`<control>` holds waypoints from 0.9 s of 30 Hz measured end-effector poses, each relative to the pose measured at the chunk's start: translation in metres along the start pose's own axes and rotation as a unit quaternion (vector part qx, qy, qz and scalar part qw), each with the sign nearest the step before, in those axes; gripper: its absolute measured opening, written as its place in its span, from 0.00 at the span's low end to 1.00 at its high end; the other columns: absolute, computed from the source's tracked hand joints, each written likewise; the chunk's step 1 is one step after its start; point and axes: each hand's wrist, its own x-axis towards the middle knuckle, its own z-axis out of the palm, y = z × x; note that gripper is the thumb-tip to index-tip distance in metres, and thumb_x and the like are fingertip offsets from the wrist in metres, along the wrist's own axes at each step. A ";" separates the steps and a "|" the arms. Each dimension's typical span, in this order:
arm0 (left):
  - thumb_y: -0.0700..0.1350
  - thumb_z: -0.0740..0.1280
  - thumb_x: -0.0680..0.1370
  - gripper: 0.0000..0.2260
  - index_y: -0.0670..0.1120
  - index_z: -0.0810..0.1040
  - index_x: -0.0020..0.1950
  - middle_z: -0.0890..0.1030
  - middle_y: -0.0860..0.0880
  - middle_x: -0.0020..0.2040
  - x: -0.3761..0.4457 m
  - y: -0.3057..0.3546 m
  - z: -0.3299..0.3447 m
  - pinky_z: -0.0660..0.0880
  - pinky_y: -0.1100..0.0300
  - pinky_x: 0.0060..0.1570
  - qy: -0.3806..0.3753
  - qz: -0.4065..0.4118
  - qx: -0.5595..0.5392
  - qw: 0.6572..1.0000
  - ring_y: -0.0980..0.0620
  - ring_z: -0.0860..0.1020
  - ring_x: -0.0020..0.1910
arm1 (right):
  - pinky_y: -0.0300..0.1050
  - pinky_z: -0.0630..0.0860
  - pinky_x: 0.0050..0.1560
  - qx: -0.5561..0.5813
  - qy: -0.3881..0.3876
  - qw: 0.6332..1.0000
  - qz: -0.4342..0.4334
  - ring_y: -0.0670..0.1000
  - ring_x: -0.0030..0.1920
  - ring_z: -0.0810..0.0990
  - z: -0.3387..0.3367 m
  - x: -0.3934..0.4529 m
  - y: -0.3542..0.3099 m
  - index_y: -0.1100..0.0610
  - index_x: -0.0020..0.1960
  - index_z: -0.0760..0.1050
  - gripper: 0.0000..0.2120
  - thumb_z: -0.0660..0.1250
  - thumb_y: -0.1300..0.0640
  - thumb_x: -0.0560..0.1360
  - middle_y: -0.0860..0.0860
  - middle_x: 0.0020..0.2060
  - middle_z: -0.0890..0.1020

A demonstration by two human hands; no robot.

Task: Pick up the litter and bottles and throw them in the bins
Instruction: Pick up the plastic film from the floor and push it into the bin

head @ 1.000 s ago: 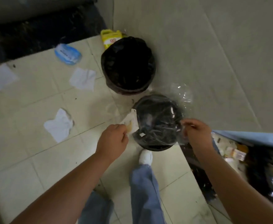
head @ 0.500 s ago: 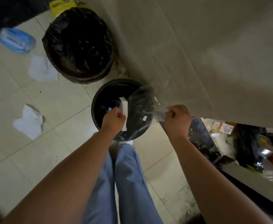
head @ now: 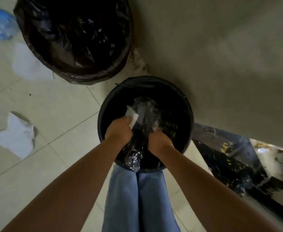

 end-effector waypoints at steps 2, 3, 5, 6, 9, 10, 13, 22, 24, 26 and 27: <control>0.36 0.58 0.80 0.16 0.37 0.68 0.68 0.73 0.36 0.67 0.034 -0.007 0.017 0.70 0.49 0.65 -0.023 0.020 0.039 0.999 0.37 0.71 0.66 | 0.51 0.63 0.71 -0.017 -0.030 0.999 0.001 0.61 0.71 0.65 0.014 0.045 0.002 0.67 0.72 0.58 0.21 0.52 0.63 0.81 0.62 0.72 0.64; 0.36 0.58 0.81 0.17 0.37 0.66 0.70 0.71 0.36 0.69 0.049 -0.011 0.024 0.68 0.49 0.66 -0.037 0.024 0.053 0.998 0.37 0.70 0.68 | 0.50 0.58 0.74 -0.024 -0.048 0.999 0.011 0.60 0.74 0.60 0.020 0.065 0.003 0.66 0.74 0.55 0.23 0.52 0.62 0.81 0.62 0.75 0.59; 0.38 0.57 0.82 0.19 0.38 0.62 0.73 0.67 0.36 0.72 0.069 -0.014 0.033 0.66 0.50 0.69 -0.061 0.020 0.067 0.996 0.38 0.67 0.70 | 0.49 0.51 0.77 -0.079 -0.075 0.994 0.030 0.59 0.76 0.53 0.022 0.090 0.009 0.66 0.75 0.49 0.24 0.51 0.61 0.82 0.62 0.77 0.51; 0.38 0.57 0.82 0.20 0.38 0.61 0.73 0.65 0.37 0.73 0.074 -0.015 0.034 0.65 0.51 0.70 -0.062 0.017 0.064 0.996 0.39 0.66 0.71 | 0.50 0.49 0.78 -0.112 -0.074 0.990 0.030 0.59 0.77 0.49 0.021 0.095 0.011 0.66 0.75 0.47 0.26 0.52 0.60 0.81 0.62 0.77 0.48; 0.37 0.59 0.80 0.20 0.39 0.65 0.72 0.68 0.39 0.71 0.056 -0.019 0.024 0.67 0.51 0.69 -0.031 0.030 0.050 0.998 0.40 0.68 0.70 | 0.55 0.49 0.78 -0.151 -0.047 0.987 0.018 0.61 0.77 0.44 0.016 0.081 0.008 0.66 0.76 0.42 0.33 0.56 0.59 0.78 0.62 0.77 0.43; 0.37 0.59 0.79 0.20 0.40 0.66 0.71 0.69 0.39 0.70 0.043 -0.021 0.015 0.68 0.50 0.68 -0.025 0.040 0.052 0.998 0.40 0.68 0.69 | 0.55 0.53 0.77 -0.126 -0.042 0.991 0.030 0.62 0.77 0.48 0.011 0.068 0.003 0.66 0.76 0.46 0.32 0.57 0.59 0.78 0.63 0.76 0.47; 0.39 0.59 0.79 0.19 0.43 0.68 0.70 0.71 0.41 0.68 -0.009 -0.034 -0.024 0.72 0.49 0.62 -0.006 0.066 0.079 0.995 0.41 0.70 0.66 | 0.51 0.72 0.60 -0.102 -0.049 0.993 0.032 0.62 0.64 0.72 -0.011 0.007 -0.019 0.65 0.64 0.70 0.16 0.56 0.60 0.79 0.64 0.65 0.72; 0.44 0.55 0.82 0.18 0.44 0.65 0.72 0.65 0.44 0.74 -0.163 -0.149 -0.171 0.65 0.51 0.68 0.231 -0.030 0.042 0.972 0.44 0.62 0.73 | 0.54 0.59 0.73 -0.236 0.089 0.954 -0.159 0.61 0.73 0.60 -0.069 -0.156 -0.186 0.62 0.74 0.54 0.25 0.54 0.56 0.80 0.61 0.73 0.61; 0.45 0.55 0.82 0.19 0.45 0.64 0.73 0.62 0.46 0.76 -0.182 -0.186 -0.197 0.62 0.51 0.70 0.264 -0.052 0.032 0.963 0.46 0.59 0.75 | 0.55 0.54 0.76 -0.224 0.102 0.954 -0.170 0.60 0.76 0.52 -0.073 -0.171 -0.233 0.59 0.76 0.48 0.27 0.53 0.53 0.81 0.59 0.77 0.53; 0.46 0.55 0.82 0.19 0.46 0.63 0.73 0.61 0.46 0.76 -0.191 -0.229 -0.219 0.61 0.50 0.70 0.268 -0.075 0.039 0.960 0.46 0.58 0.75 | 0.55 0.51 0.76 -0.231 0.112 0.950 -0.180 0.60 0.77 0.48 -0.071 -0.179 -0.280 0.56 0.77 0.45 0.28 0.52 0.50 0.81 0.57 0.78 0.48; 0.45 0.56 0.82 0.19 0.46 0.63 0.73 0.61 0.46 0.76 -0.190 -0.253 -0.230 0.61 0.50 0.71 0.264 -0.089 0.047 0.959 0.46 0.58 0.75 | 0.55 0.51 0.76 -0.238 0.116 0.947 -0.181 0.59 0.77 0.47 -0.069 -0.179 -0.304 0.55 0.77 0.45 0.29 0.51 0.49 0.81 0.57 0.78 0.47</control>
